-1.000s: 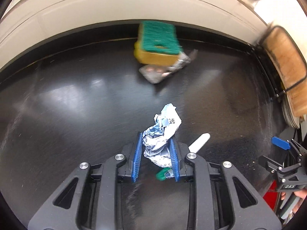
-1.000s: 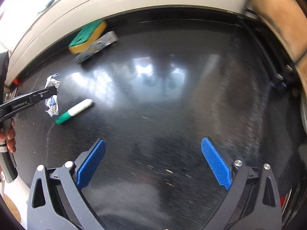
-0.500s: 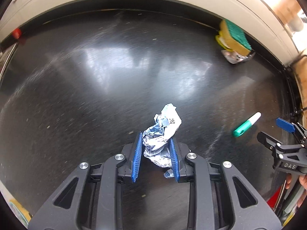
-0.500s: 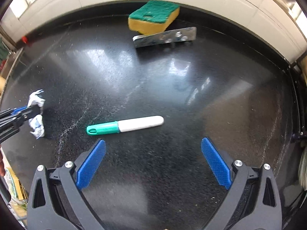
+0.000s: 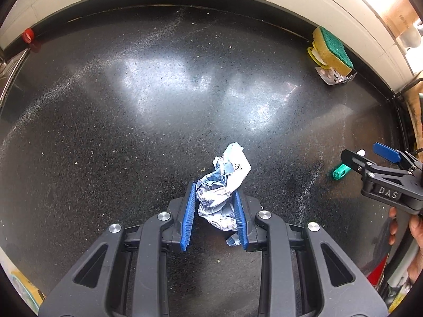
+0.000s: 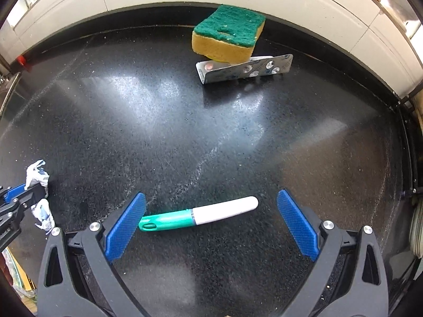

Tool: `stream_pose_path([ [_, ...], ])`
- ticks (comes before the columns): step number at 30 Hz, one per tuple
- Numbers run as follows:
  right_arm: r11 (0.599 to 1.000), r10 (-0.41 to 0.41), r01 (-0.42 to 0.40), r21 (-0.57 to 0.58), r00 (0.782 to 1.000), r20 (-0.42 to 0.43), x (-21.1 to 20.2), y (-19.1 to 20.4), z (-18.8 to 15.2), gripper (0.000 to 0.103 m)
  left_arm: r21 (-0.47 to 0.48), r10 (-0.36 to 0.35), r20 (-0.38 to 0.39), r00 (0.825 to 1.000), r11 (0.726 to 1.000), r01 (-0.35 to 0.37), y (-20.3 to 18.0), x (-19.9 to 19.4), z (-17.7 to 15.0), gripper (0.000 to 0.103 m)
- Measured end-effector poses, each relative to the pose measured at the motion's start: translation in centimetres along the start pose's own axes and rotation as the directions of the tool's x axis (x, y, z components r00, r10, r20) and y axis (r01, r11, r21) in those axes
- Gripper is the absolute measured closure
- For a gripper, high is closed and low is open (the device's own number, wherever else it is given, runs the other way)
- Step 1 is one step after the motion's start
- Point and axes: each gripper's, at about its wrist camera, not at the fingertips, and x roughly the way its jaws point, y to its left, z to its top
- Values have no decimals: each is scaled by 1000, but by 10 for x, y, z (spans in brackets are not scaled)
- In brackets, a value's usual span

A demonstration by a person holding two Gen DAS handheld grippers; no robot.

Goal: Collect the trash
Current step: 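Grasp the green-white marker with right tool while left tool holds the wrapper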

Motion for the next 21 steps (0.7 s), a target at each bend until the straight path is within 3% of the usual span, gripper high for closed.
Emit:
stream_pose_path([
  [11, 997, 47, -43, 61, 996, -73, 12, -28, -32, 7, -25, -3, 7, 1000, 1000, 3, 4, 3, -1, 74],
  [19, 996, 85, -85, -7, 996, -23, 10, -34, -48, 6, 13, 29, 13, 999, 999, -30, -3, 4, -5, 71],
  [21, 995, 92, -92, -28, 996, -16, 5, -33, -53, 13, 30, 52, 16, 999, 998, -52, -7, 5, -5, 71],
])
